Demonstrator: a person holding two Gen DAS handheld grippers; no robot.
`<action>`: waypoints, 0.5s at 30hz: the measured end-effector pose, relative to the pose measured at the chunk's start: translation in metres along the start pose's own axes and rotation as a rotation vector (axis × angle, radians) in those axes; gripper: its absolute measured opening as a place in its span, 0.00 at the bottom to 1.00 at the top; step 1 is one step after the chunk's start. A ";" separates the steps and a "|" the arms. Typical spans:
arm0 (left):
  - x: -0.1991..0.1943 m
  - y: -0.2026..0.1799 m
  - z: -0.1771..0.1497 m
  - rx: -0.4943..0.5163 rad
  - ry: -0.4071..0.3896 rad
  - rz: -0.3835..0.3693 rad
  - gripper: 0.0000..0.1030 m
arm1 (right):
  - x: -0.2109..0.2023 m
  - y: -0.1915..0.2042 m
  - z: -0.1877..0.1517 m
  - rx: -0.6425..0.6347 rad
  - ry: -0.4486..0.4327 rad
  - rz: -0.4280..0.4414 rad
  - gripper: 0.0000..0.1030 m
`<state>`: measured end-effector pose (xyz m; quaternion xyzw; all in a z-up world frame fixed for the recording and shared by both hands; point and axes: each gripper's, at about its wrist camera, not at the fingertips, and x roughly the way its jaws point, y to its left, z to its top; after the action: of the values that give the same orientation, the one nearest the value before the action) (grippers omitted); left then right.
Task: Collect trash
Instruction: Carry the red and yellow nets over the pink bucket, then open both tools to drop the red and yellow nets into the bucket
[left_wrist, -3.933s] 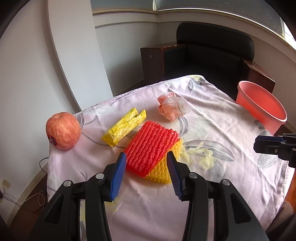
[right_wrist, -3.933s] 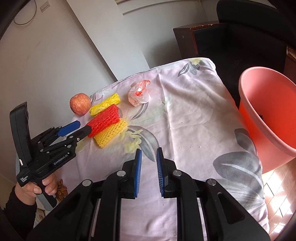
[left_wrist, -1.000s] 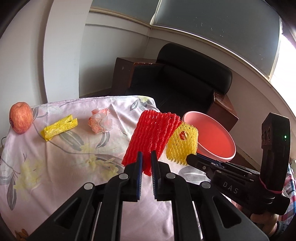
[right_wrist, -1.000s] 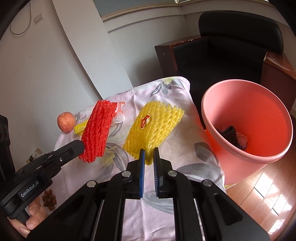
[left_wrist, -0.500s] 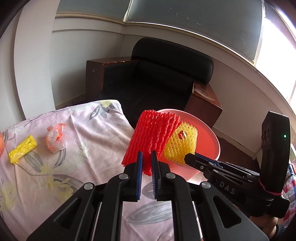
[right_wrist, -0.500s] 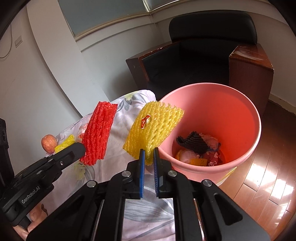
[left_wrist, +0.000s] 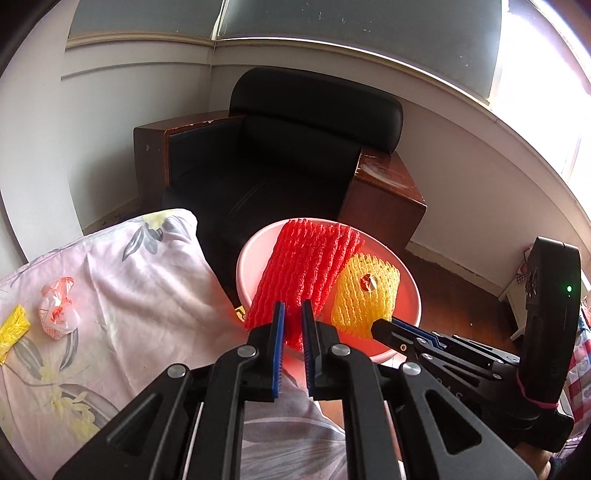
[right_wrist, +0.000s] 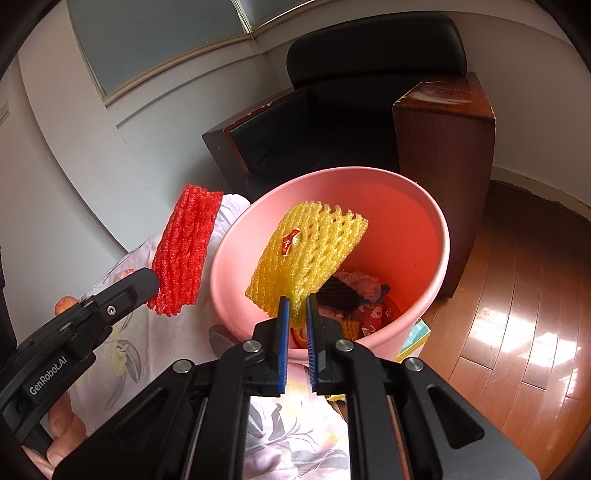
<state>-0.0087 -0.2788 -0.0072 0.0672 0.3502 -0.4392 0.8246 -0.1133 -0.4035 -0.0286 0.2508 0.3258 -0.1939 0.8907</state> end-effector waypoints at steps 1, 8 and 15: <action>0.005 -0.002 0.001 0.000 0.007 0.000 0.08 | 0.001 -0.002 0.000 0.002 0.001 -0.003 0.09; 0.023 -0.008 0.002 0.006 0.040 0.007 0.08 | 0.000 -0.017 0.002 0.036 -0.005 -0.026 0.09; 0.038 -0.014 0.000 0.008 0.072 0.000 0.08 | 0.001 -0.026 0.005 0.048 -0.008 -0.042 0.09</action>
<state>-0.0053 -0.3129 -0.0281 0.0860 0.3778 -0.4377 0.8113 -0.1235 -0.4274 -0.0339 0.2647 0.3227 -0.2212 0.8814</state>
